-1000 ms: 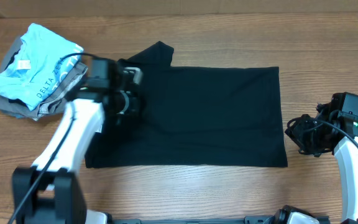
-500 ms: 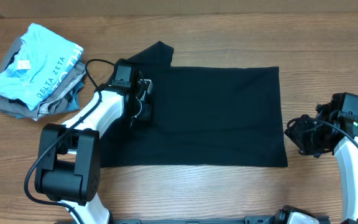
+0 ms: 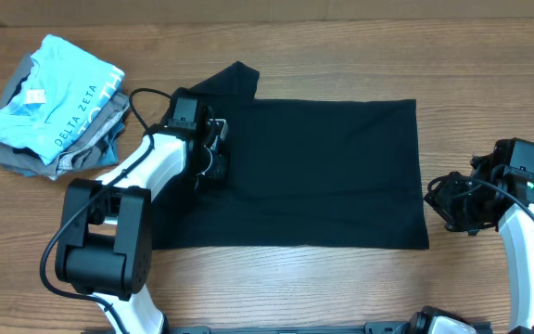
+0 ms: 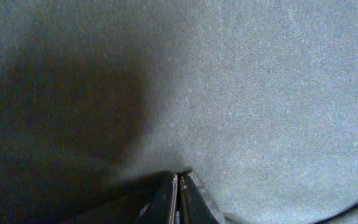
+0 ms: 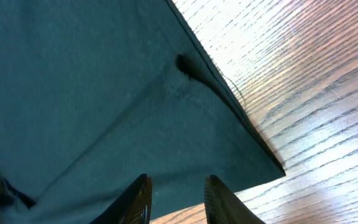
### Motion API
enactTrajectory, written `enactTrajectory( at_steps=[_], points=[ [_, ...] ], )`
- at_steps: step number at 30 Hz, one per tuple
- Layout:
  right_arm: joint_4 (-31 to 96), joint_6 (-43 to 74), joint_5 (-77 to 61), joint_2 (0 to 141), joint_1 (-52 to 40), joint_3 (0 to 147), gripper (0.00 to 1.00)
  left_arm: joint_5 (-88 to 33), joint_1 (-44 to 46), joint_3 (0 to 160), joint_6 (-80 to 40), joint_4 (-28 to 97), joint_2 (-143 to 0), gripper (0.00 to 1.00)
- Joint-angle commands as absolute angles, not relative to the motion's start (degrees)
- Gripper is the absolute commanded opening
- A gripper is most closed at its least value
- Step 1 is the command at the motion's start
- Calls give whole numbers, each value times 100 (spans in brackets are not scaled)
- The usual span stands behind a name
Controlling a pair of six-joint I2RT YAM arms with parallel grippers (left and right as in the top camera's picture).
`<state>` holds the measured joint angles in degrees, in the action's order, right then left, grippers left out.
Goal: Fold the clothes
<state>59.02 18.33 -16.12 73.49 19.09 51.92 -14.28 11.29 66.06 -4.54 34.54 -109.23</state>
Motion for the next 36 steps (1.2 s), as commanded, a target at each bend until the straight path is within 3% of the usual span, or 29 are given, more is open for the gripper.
enactTrajectory(
  at_steps=[1,6,15,16,17,18,20,26,31,33,36],
  points=[
    [5894,1772,-1636,7308,1925,5247,31,-1505,1201,7067,-495,3721,-10943,4],
    [5887,1772,-1634,7308,1925,5247,32,-1479,1203,7843,-425,4195,-10807,4],
    [5883,1769,-1594,7308,1925,5247,32,-1398,1310,7797,-423,4307,-10827,6],
    [5883,1769,-1594,7308,1925,5247,32,-1398,1321,7795,-423,4307,-10831,8],
    [5883,1769,-1594,7308,1925,5247,31,-1400,1334,7793,-423,4309,-10831,16],
    [5883,1769,-1594,7308,1925,5247,32,-1398,1352,7793,-423,4322,-10831,32],
    [5885,1761,-1592,7308,1925,5247,32,-1389,1378,7793,-379,4370,-10831,43],
    [5883,1754,-1507,7308,1925,5247,32,-843,1225,7922,-340,4904,-10818,37],
    [5909,1885,-1509,7378,1925,5035,23,-963,1017,8014,-329,5583,-10820,19],
    [5850,2003,-1511,7441,1925,4779,30,-939,1013,7990,-266,5826,-10820,21],
    [5295,2016,-1514,7594,1925,4233,36,-687,1015,7985,-252,6125,-10820,32]
  ],
)
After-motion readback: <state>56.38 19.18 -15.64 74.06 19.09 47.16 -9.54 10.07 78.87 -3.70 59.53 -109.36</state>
